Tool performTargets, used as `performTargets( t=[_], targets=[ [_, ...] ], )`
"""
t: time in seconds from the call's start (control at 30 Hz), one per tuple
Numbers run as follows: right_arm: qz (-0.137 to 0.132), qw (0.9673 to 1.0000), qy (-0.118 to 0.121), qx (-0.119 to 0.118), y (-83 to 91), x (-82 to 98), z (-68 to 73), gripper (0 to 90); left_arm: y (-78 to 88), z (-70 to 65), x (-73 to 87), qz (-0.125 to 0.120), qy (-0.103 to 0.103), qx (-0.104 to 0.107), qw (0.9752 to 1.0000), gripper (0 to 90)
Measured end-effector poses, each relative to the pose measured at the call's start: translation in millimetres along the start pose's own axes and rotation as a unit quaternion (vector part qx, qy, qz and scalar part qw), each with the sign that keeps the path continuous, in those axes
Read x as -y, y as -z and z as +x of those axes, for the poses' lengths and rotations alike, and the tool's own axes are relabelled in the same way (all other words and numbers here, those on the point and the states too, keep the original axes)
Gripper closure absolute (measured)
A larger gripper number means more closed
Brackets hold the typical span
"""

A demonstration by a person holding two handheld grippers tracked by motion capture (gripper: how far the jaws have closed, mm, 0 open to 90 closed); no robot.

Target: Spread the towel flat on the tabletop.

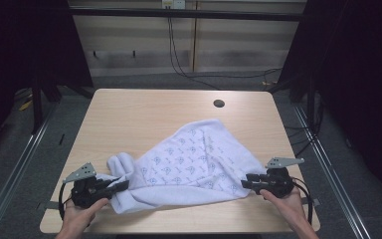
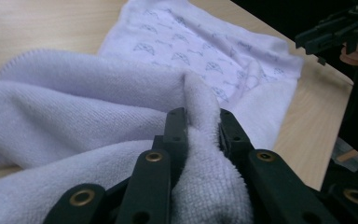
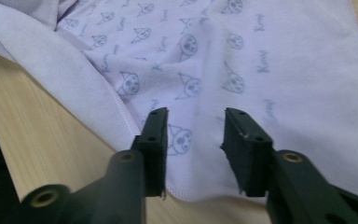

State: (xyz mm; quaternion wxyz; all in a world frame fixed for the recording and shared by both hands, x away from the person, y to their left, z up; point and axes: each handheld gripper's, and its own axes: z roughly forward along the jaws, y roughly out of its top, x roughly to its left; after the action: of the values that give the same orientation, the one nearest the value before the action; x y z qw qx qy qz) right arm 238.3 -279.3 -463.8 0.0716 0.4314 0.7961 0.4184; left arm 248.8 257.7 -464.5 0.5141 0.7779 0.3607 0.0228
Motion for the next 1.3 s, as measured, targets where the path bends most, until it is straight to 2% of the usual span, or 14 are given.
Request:
performTargets(
  t=[0.1,0.2,0.33,0.43,0.57,0.7,0.77,0.83,0.9,0.93,1.0,1.07,1.17,1.3],
  targets=[
    [-0.011,0.9999,0.003,0.003,4.7,-6.1,1.4,56.6,-0.9,-3.0,2.7,0.008,-0.003,0.01,0.9999,75.2],
    [-0.022,0.9995,0.018,-0.012,-3.4,-16.4,10.2,56.2,-8.5,-4.6,3.6,0.011,-0.003,0.014,0.9998,75.3],
    [-0.009,0.9981,0.04,-0.046,-33.8,-25.1,34.7,56.9,-30.2,-5.7,-0.7,0.033,-0.008,0.022,0.9992,76.8],
    [0.02,0.9955,0.072,-0.06,-60.1,-25.9,54.3,55.6,-42.2,-6.5,-3.0,0.044,-0.013,0.027,0.9986,76.2],
    [0.043,0.9918,0.091,-0.08,-84.3,-26.4,68.6,49.6,-37.4,-7.1,-7.8,0.027,-0.009,0.037,0.9989,64.7],
    [0.059,0.9874,0.104,-0.104,-101.0,-23.4,79.5,46.0,-28.2,-1.5,-13.9,0.007,0.002,0.027,0.9996,55.7],
    [0.07,0.9867,0.111,-0.095,-106.6,-21.3,84.1,45.7,-26.5,1.3,-16.3,0.002,0.009,0.021,0.9997,52.0],
    [0.066,0.9869,0.119,-0.086,-108.9,-19.0,85.9,54.4,-28.3,3.7,-17.9,0.003,0.009,0.014,0.9999,49.3],
    [0.066,0.9886,0.116,-0.069,-108.2,-20.2,82.1,76.7,-31.4,5.8,-19.0,0.006,0.007,0.007,0.9999,47.8],
    [0.067,0.9896,0.109,-0.065,-107.6,-20.5,77.6,81.8,-32.4,6.8,-19.8,0.005,0.01,0.007,0.9999,47.4],
    [0.067,0.9913,0.091,-0.068,-105.9,-20.6,69.5,84.3,-32.0,7.9,-21.1,0.001,0.011,0.008,0.9999,46.7],
    [0.071,0.9921,0.093,-0.046,-101.4,-21.7,62.6,84.7,-29.6,8.2,-21.7,-0.005,0.013,0.01,0.9999,46.4],
    [0.07,0.9943,0.076,-0.028,-93.0,-20.5,45.9,84.6,-27.1,8.3,-21.4,-0.008,0.01,0.007,0.9999,46.7],
    [0.068,0.9962,0.054,0.009,-79.2,-17.7,24.6,84.2,-24.7,5.2,-20.6,-0.011,-0.007,0.025,0.9996,60.6]
  ],
)
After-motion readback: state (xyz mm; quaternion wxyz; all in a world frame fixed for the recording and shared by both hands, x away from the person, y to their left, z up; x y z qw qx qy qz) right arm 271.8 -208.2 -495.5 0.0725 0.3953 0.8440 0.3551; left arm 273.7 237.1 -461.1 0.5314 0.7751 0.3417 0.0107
